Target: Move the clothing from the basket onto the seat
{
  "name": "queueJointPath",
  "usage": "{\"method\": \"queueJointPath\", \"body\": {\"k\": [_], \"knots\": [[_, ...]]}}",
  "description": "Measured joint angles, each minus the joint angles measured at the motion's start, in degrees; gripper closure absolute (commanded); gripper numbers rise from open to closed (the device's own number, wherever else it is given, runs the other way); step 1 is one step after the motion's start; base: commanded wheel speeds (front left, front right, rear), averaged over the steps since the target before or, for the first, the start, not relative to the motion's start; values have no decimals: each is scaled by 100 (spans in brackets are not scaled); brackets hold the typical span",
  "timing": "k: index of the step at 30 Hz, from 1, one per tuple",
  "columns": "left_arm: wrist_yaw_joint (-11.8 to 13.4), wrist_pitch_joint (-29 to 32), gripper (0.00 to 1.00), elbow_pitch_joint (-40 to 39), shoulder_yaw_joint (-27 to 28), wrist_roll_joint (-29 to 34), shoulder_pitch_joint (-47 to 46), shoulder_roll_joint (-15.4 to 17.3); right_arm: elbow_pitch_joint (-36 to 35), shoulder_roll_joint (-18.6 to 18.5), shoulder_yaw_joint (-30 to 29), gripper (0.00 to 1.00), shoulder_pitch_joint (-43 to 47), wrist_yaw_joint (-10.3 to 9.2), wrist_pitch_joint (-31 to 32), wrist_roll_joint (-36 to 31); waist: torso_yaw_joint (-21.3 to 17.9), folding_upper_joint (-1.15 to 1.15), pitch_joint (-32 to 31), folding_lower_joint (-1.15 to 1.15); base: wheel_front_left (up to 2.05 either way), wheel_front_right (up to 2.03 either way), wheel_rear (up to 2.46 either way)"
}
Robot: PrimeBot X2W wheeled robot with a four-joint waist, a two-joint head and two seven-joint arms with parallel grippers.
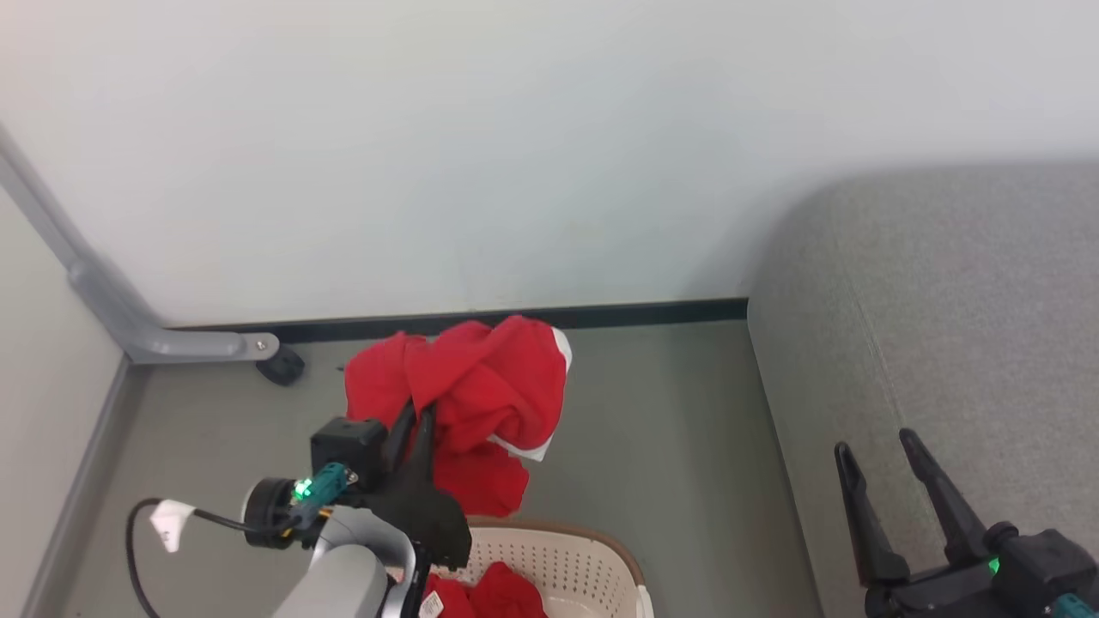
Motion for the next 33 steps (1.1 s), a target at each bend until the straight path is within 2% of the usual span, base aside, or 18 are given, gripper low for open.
{"method": "queueJointPath", "body": {"k": [9, 17, 24, 33], "knots": [[96, -2, 100, -1912, 270, 372, 164, 276, -86, 111, 178, 0, 361, -22, 101, 1, 131, 0, -542, 0, 0, 0, 0], [103, -4, 100, -3296, 307, 672, 164, 226, -167, 147, 325, 0, 556, -22, 179, 1, 256, 0, -710, 0, 0, 0, 0], [144, -20, 100, -3868, 177, 813, 256, 211, -350, 214, 652, 0, 558, 30, 248, -12, 398, 1, -761, 1, 0, 0, 0], [144, 282, 100, -4039, -163, 977, 380, 200, -568, 352, 1324, 0, 226, 205, 398, -148, 638, 1, -768, 1, 0, 0, 0]]}}
